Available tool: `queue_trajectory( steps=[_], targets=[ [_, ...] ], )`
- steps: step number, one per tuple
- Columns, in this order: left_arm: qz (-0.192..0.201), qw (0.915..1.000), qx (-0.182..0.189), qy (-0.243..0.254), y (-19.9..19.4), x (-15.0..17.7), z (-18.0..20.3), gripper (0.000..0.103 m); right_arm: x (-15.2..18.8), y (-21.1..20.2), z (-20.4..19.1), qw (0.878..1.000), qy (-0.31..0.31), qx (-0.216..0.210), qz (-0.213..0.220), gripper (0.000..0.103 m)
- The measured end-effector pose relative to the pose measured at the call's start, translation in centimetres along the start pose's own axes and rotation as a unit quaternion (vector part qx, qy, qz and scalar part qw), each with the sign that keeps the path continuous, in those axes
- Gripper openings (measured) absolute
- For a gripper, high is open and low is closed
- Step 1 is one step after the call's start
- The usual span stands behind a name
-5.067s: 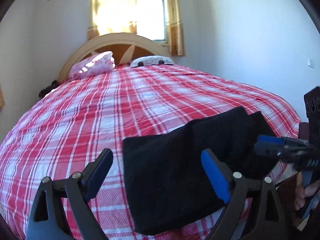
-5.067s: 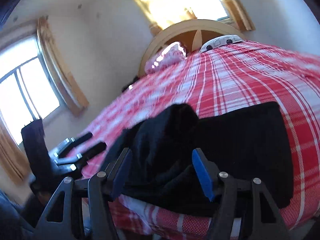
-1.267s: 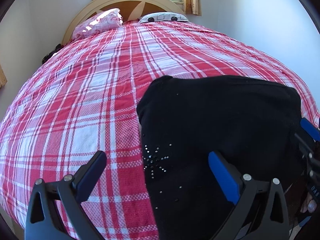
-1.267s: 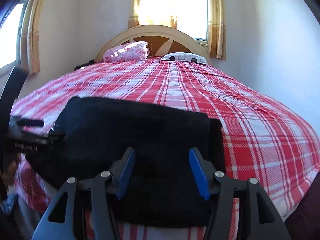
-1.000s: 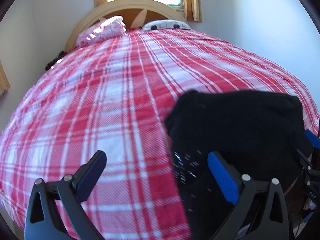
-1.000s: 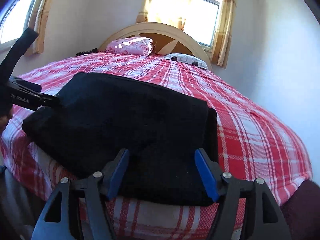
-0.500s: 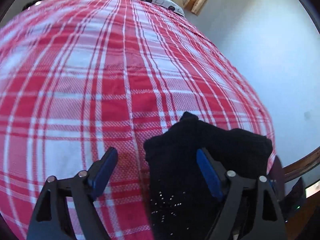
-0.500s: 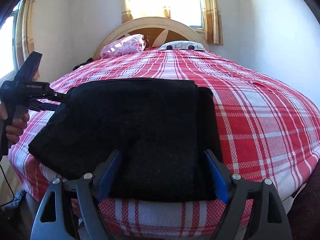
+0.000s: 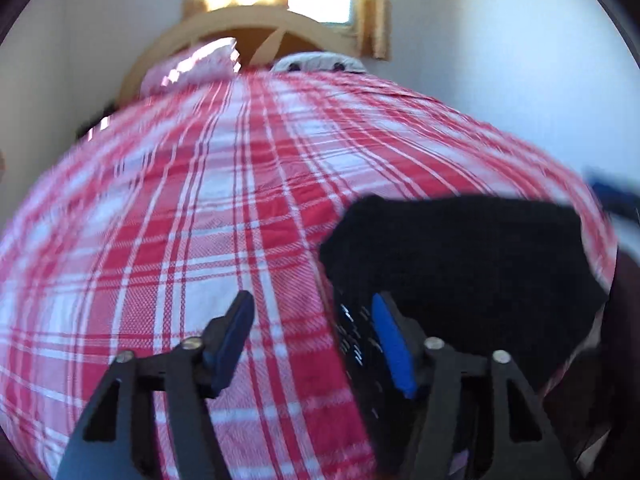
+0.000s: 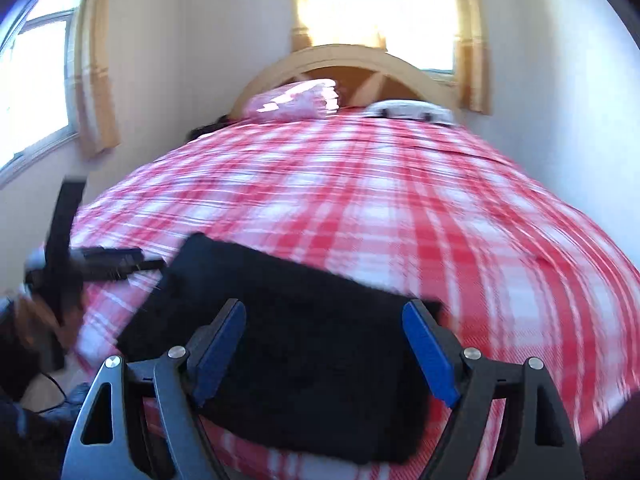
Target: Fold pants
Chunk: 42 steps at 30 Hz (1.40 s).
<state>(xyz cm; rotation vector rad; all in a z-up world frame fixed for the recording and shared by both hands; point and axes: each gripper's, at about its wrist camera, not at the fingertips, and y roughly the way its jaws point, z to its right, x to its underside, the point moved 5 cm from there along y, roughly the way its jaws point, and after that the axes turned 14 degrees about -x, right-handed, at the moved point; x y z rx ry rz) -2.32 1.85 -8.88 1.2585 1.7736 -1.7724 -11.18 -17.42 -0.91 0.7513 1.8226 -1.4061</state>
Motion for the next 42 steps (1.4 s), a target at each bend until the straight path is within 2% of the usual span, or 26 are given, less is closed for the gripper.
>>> queue_trajectory(
  steps=[2, 3, 5, 7, 9, 10, 12, 14, 15, 17, 19, 20, 22, 24, 28, 29, 33, 34, 37, 38, 39, 42],
  targets=[
    [0.04, 0.9986, 0.012, 0.033, -2.1, 0.8, 1.7, 0.058, -2.9, 2.9, -1.1, 0.997, -0.01, -0.07, -0.028, 0.073],
    [0.05, 0.9974, 0.014, 0.049, -2.5, 0.9, 2.6, 0.058, -4.6, 5.1, -1.9, 0.993, -0.015, -0.111, -0.048, 0.067],
    [0.048, 0.9965, 0.007, 0.068, -2.5, 1.4, 4.2, 0.055, -6.5, 8.9, -3.3, 0.982, -0.035, -0.16, -0.092, 0.059],
    [0.026, 0.9971, 0.023, 0.068, -1.6, 2.0, 5.4, 0.038, -7.7, 13.4, -5.6, 0.966, -0.085, -0.186, -0.159, 0.049],
    [0.029, 0.9969, 0.01, 0.072, -1.5, 2.6, 5.7, 0.038, -8.3, 17.4, -7.8, 0.942, -0.118, -0.218, -0.227, 0.049],
    [0.032, 0.9966, 0.007, 0.076, -1.6, 2.6, 5.7, 0.036, -8.3, 18.3, -8.6, 0.936, -0.131, -0.223, -0.239, 0.049],
    [0.029, 0.9961, 0.011, 0.082, -1.6, 3.0, 5.8, 0.027, -8.6, 20.5, -10.3, 0.914, -0.17, -0.239, -0.279, 0.049],
    [0.032, 0.9964, 0.012, 0.078, -1.5, 3.3, 5.7, 0.025, -8.0, 21.7, -11.3, 0.898, -0.204, -0.241, -0.307, 0.028],
    [0.032, 0.9967, 0.011, 0.074, -1.5, 3.4, 5.6, 0.024, -7.5, 22.3, -11.9, 0.885, -0.215, -0.25, -0.33, 0.011],
    [0.032, 0.9968, 0.007, 0.073, -1.6, 3.5, 5.8, 0.021, -6.4, 22.8, -13.0, 0.865, -0.24, -0.254, -0.359, 0.01],
    [0.034, 0.9966, -0.002, 0.076, -1.7, 3.6, 6.2, 0.019, -5.1, 23.1, -13.7, 0.841, -0.276, -0.251, -0.392, 0.01],
    [0.034, 0.9966, -0.004, 0.074, -1.7, 3.6, 6.2, 0.019, -4.6, 23.3, -14.1, 0.832, -0.281, -0.254, -0.406, 0.01],
    [0.033, 0.9968, -0.005, 0.073, -1.7, 3.6, 6.3, 0.019, -3.8, 23.8, -14.2, 0.821, -0.291, -0.247, -0.424, 0.01],
    [0.032, 0.9969, -0.006, 0.072, -1.7, 3.6, 6.3, 0.019, -3.7, 24.7, -13.8, 0.817, -0.279, -0.242, -0.442, 0.01],
    [0.032, 0.9971, -0.003, 0.068, -2.7, 4.1, 6.6, 0.019, -5.1, 25.8, -13.8, 0.828, -0.231, -0.267, -0.436, 0.011],
    [0.032, 0.9972, -0.002, 0.067, -2.7, 4.1, 6.6, 0.019, -5.3, 26.0, -13.8, 0.827, -0.23, -0.271, -0.436, 0.013],
    [0.032, 0.9971, -0.002, 0.069, -2.6, 4.0, 6.5, 0.019, -3.9, 27.3, -14.2, 0.808, -0.25, -0.259, -0.466, 0.04],
    [0.032, 0.9971, -0.003, 0.069, -2.4, 4.0, 6.4, 0.019, -3.3, 27.5, -14.0, 0.801, -0.259, -0.251, -0.478, 0.044],
    [0.034, 0.9972, -0.001, 0.067, -2.2, 3.8, 6.3, 0.019, -2.0, 27.7, -13.1, 0.787, -0.288, -0.219, -0.5, 0.042],
    [0.034, 0.9971, -0.002, 0.068, -2.2, 3.8, 6.3, 0.019, -2.0, 27.4, -13.0, 0.789, -0.288, -0.223, -0.495, 0.037],
    [0.035, 0.997, -0.003, 0.069, -2.1, 3.9, 6.4, 0.019, -2.1, 27.3, -13.1, 0.791, -0.283, -0.231, -0.491, 0.024],
    [0.036, 0.997, -0.004, 0.069, -2.1, 3.9, 6.6, 0.019, -2.5, 27.2, -12.7, 0.809, -0.257, -0.226, -0.478, 0.021]
  ],
)
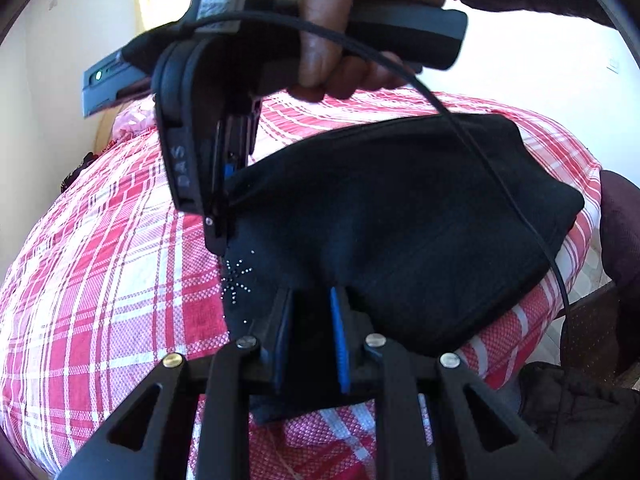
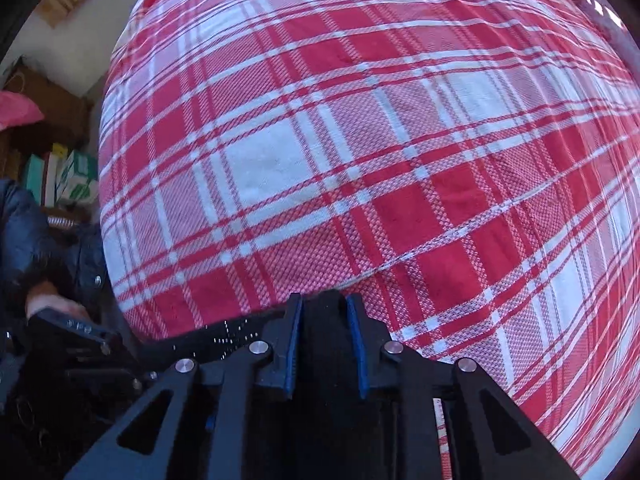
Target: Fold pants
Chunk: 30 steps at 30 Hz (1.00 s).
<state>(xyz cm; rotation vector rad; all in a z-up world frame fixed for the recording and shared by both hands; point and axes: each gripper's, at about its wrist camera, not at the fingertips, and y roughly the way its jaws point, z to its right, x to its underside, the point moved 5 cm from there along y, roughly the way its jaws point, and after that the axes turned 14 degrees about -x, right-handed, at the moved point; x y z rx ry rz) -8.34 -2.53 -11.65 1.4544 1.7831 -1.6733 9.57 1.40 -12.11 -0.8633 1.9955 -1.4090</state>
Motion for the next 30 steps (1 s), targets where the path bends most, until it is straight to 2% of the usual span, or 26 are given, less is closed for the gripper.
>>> queue_trajectory(
  steps=[4, 6, 7, 8, 10, 11, 12, 14, 18, 20, 23, 25, 28, 30],
  targets=[
    [0.001, 1.0, -0.002, 0.004, -0.1, 0.0, 0.3, 0.019, -0.3, 0.4, 0.7, 0.999, 0.035, 0.019, 0.006, 0.017],
    [0.0, 1.0, -0.002, 0.006, -0.2, 0.1, 0.5, 0.019, -0.1, -0.5, 1.6, 0.997, 0.072, -0.002, 0.035, 0.016],
    [0.0, 1.0, -0.002, 0.006, -0.2, 0.1, 0.5, 0.019, 0.4, -1.3, 2.7, 0.993, 0.105, -0.018, 0.058, 0.009],
    [0.0, 1.0, -0.003, 0.005, -0.2, 0.1, 0.6, 0.019, 1.0, -2.0, 4.4, 0.985, 0.143, -0.028, 0.088, 0.008],
    [0.0, 1.0, -0.004, 0.006, -0.3, 0.1, 0.7, 0.019, 2.7, -3.0, 8.5, 0.964, 0.229, -0.008, 0.136, 0.0],
    [0.001, 1.0, -0.004, 0.006, -0.3, 0.1, 0.7, 0.019, 3.7, -3.5, 10.3, 0.947, 0.274, -0.02, 0.167, 0.0],
    [0.001, 1.0, -0.001, 0.007, -0.3, 0.1, 0.7, 0.019, 4.1, -3.9, 10.9, 0.939, 0.286, -0.037, 0.189, 0.0],
    [0.001, 1.0, -0.001, 0.005, -0.3, 0.1, 0.7, 0.019, 3.7, -5.1, 10.0, 0.947, 0.242, -0.02, 0.212, 0.0],
    [0.002, 1.0, -0.003, 0.009, -0.3, 0.1, 0.8, 0.019, 3.1, -8.4, 6.8, 0.94, 0.193, -0.02, 0.28, 0.001],
    [0.002, 0.9999, -0.005, 0.011, -0.3, 0.1, 0.9, 0.019, 2.2, -8.5, 3.3, 0.952, 0.147, -0.035, 0.266, 0.002],
    [0.002, 0.9999, -0.008, 0.012, -0.3, 0.1, 1.0, 0.019, 1.4, -6.2, 0.9, 0.981, 0.063, 0.022, 0.184, 0.002],
    [0.002, 0.9999, -0.009, 0.012, -0.4, 0.1, 1.1, 0.019, 1.1, -4.6, 0.3, 0.987, 0.036, 0.052, 0.145, 0.002],
    [0.002, 0.9999, -0.005, 0.011, -0.5, 0.0, 1.2, 0.019, 1.2, -2.7, -0.3, 0.994, 0.026, 0.026, 0.108, 0.002],
    [0.001, 0.9999, -0.003, 0.01, -0.5, -0.1, 1.1, 0.019, 0.8, -2.4, -0.6, 0.994, 0.02, 0.032, 0.1, 0.002]
  ],
)
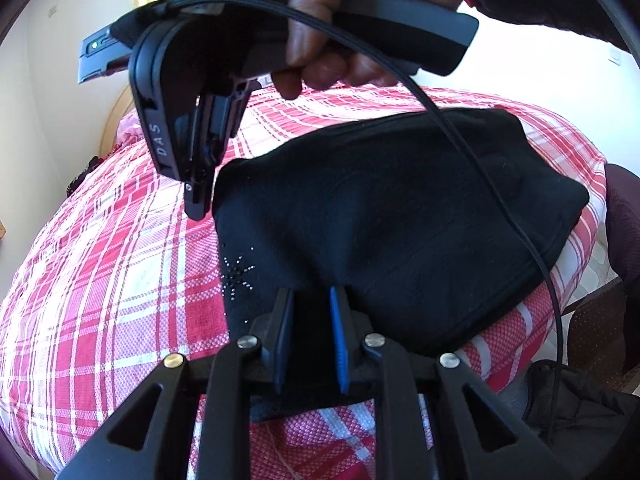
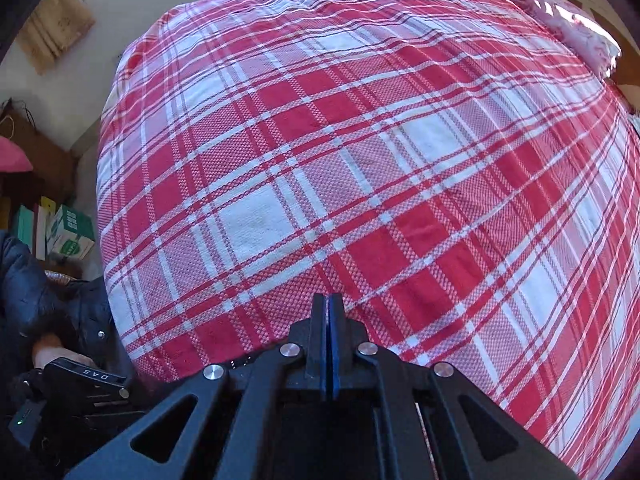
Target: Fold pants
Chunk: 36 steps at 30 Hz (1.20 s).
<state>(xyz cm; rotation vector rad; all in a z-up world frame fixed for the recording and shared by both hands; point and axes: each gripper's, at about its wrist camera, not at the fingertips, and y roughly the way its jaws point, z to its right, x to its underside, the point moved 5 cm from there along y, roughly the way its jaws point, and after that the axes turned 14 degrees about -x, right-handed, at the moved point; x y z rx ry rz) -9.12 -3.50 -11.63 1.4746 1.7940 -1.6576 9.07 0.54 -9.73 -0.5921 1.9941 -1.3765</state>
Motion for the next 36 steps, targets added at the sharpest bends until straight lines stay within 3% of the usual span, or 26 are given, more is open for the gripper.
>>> queue_trajectory(
  steps=[6, 8, 9, 10, 15, 16, 20, 22, 28, 32, 36],
  targets=[
    [-0.002, 1.0, 0.003, -0.001, 0.1, -0.1, -0.4, 0.019, 0.5, 0.5, 0.5, 0.999, 0.002, 0.011, -0.031, 0.005],
    [-0.002, 1.0, 0.004, -0.002, 0.1, -0.1, -0.5, 0.019, 0.4, -0.3, 0.9, 0.999, 0.03, -0.012, -0.008, 0.02],
    [-0.002, 1.0, 0.004, -0.003, 0.1, -0.1, -0.6, 0.019, 0.4, -0.6, 1.2, 0.999, 0.042, -0.018, 0.002, 0.039],
    [-0.001, 1.0, 0.006, -0.003, 0.1, -0.1, -0.6, 0.019, 0.4, -1.1, 1.5, 0.999, 0.048, -0.013, 0.013, 0.048],
    [-0.001, 1.0, 0.006, -0.003, 0.2, -0.1, -0.8, 0.019, 0.5, -1.3, 1.2, 0.999, 0.03, -0.008, 0.012, 0.044],
    [-0.001, 1.0, 0.006, -0.003, 0.3, -0.1, -0.7, 0.019, 0.4, -0.9, 0.8, 1.0, 0.012, -0.001, 0.001, 0.036],
    [-0.003, 1.0, 0.007, -0.002, 0.3, -0.1, -0.7, 0.019, 0.6, 1.5, 0.6, 0.997, -0.033, 0.029, -0.064, 0.026],
    [-0.003, 1.0, 0.008, -0.002, 0.3, -0.1, -0.7, 0.019, 1.0, 2.7, 0.6, 0.993, -0.042, 0.041, -0.103, 0.007],
    [-0.001, 0.9999, 0.01, 0.001, 0.3, -0.1, -0.4, 0.019, 2.1, 2.1, -0.8, 0.987, -0.046, 0.034, -0.15, 0.006],
    [0.001, 1.0, 0.004, 0.002, 0.2, -0.1, -0.2, 0.018, 3.1, 0.8, 0.9, 0.988, -0.017, 0.07, -0.135, 0.005],
    [0.001, 1.0, 0.005, -0.002, 0.2, -0.1, -0.1, 0.018, 3.4, 1.4, 2.8, 0.992, 0.03, 0.095, -0.078, 0.005]
  ],
)
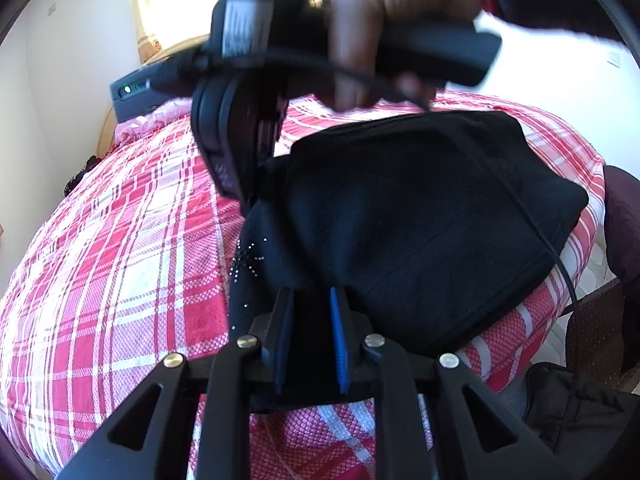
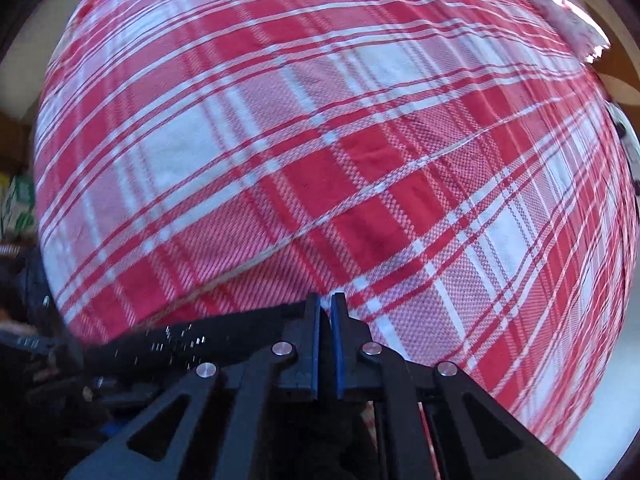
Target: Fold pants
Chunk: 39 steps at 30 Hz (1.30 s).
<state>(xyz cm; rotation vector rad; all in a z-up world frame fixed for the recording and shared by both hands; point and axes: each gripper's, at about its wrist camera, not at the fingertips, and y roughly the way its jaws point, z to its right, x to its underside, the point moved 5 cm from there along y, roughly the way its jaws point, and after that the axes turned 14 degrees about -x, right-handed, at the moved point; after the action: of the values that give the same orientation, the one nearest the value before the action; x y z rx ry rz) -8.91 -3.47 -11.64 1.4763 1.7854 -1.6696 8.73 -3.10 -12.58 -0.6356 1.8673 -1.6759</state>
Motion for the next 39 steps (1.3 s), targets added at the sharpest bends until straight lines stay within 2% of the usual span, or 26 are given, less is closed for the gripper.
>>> queue_trajectory(
  steps=[3, 7, 8, 10, 12, 14, 16, 18, 19, 21, 23, 25, 27, 29, 30, 31, 32, 33, 35, 36, 37, 39],
  targets=[
    [-0.001, 1.0, -0.003, 0.0, -0.1, 0.0, 0.1, 0.018, -0.2, 0.3, 0.9, 0.998, 0.04, -0.001, 0.053, 0.004],
    [-0.002, 1.0, -0.006, -0.001, -0.2, 0.0, 0.2, 0.018, -0.1, -0.2, 1.8, 0.993, 0.062, -0.021, 0.094, 0.005],
    [-0.001, 1.0, -0.005, -0.003, -0.3, -0.1, 0.2, 0.018, 0.2, -0.9, 2.1, 0.991, 0.066, -0.034, 0.115, 0.005],
    [-0.006, 0.9998, 0.004, -0.016, -0.4, -0.1, -0.3, 0.019, 0.5, -3.0, 2.2, 0.977, 0.076, -0.07, 0.189, 0.006],
    [-0.017, 0.9988, 0.028, -0.036, -0.3, -0.3, -1.0, 0.02, 1.6, -6.8, 2.3, 0.95, 0.106, -0.066, 0.285, 0.008],
    [-0.032, 0.9968, 0.05, -0.054, -0.2, -0.8, -2.1, 0.029, 4.1, -9.9, 2.7, 0.922, 0.146, -0.072, 0.35, 0.014],
    [-0.027, 0.9958, 0.046, -0.073, -0.4, -1.6, -3.7, 0.049, 8.3, -12.4, 2.9, 0.888, 0.197, -0.082, 0.407, 0.044],
    [-0.009, 0.995, 0.04, -0.091, -0.7, -2.5, -5.1, 0.057, 13.7, -14.1, 3.3, 0.855, 0.257, -0.067, 0.446, 0.052],
    [0.001, 0.9942, 0.041, -0.1, -0.9, -3.1, -5.7, 0.065, 17.8, -15.1, 3.4, 0.832, 0.29, -0.05, 0.47, 0.052],
    [0.015, 0.9925, 0.048, -0.112, -0.7, -4.4, -6.6, 0.079, 23.4, -16.0, 3.7, 0.798, 0.336, -0.021, 0.5, 0.056],
    [0.001, 0.9913, 0.053, -0.12, 0.5, -5.3, -6.8, 0.082, 30.4, -16.3, 4.2, 0.755, 0.396, 0.009, 0.523, 0.06],
    [-0.028, 0.9892, 0.058, -0.131, 2.3, -5.6, -6.8, 0.082, 35.7, -15.0, 4.0, 0.722, 0.451, 0.023, 0.524, 0.06],
    [-0.056, 0.9855, 0.055, -0.15, 3.6, -5.1, -6.8, 0.082, 39.1, -12.8, 3.1, 0.701, 0.488, 0.01, 0.52, 0.06],
    [-0.094, 0.9762, 0.063, -0.185, 5.4, -4.3, -7.3, 0.082, 40.1, -11.4, 2.1, 0.686, 0.496, -0.009, 0.532, 0.06],
    [-0.108, 0.9717, 0.071, -0.198, 5.6, -3.9, -7.3, 0.082, 40.1, -10.5, 1.8, 0.681, 0.496, -0.018, 0.538, 0.06],
    [-0.125, 0.967, 0.08, -0.207, 6.0, -3.2, -7.1, 0.086, 39.6, -9.8, 1.4, 0.678, 0.495, -0.026, 0.544, 0.06],
    [-0.15, 0.9618, 0.089, -0.211, 6.5, -2.3, -6.4, 0.09, 39.0, -9.0, 1.3, 0.679, 0.487, -0.041, 0.548, 0.06],
    [-0.151, 0.9621, 0.092, -0.208, 6.5, -2.1, -6.0, 0.092, 38.6, -8.1, 1.4, 0.674, 0.487, -0.057, 0.553, 0.06],
    [-0.136, 0.9708, 0.077, -0.182, 5.9, -2.1, -5.4, 0.093, 38.2, -6.0, 0.9, 0.658, 0.496, -0.094, 0.559, 0.061],
    [-0.137, 0.9719, 0.073, -0.177, 5.8, -2.2, -5.3, 0.095, 37.9, -5.1, 0.7, 0.644, 0.502, -0.108, 0.567, 0.062],
    [-0.141, 0.9711, 0.071, -0.179, 5.7, -2.1, -5.2, 0.096, 38.2, -5.0, 0.0, 0.629, 0.5, -0.101, 0.586, 0.068],
    [-0.148, 0.9677, 0.073, -0.19, 5.7, -2.1, -5.3, 0.096, 38.0, -4.7, -1.0, 0.605, 0.498, -0.122, 0.609, 0.072]
  ],
)
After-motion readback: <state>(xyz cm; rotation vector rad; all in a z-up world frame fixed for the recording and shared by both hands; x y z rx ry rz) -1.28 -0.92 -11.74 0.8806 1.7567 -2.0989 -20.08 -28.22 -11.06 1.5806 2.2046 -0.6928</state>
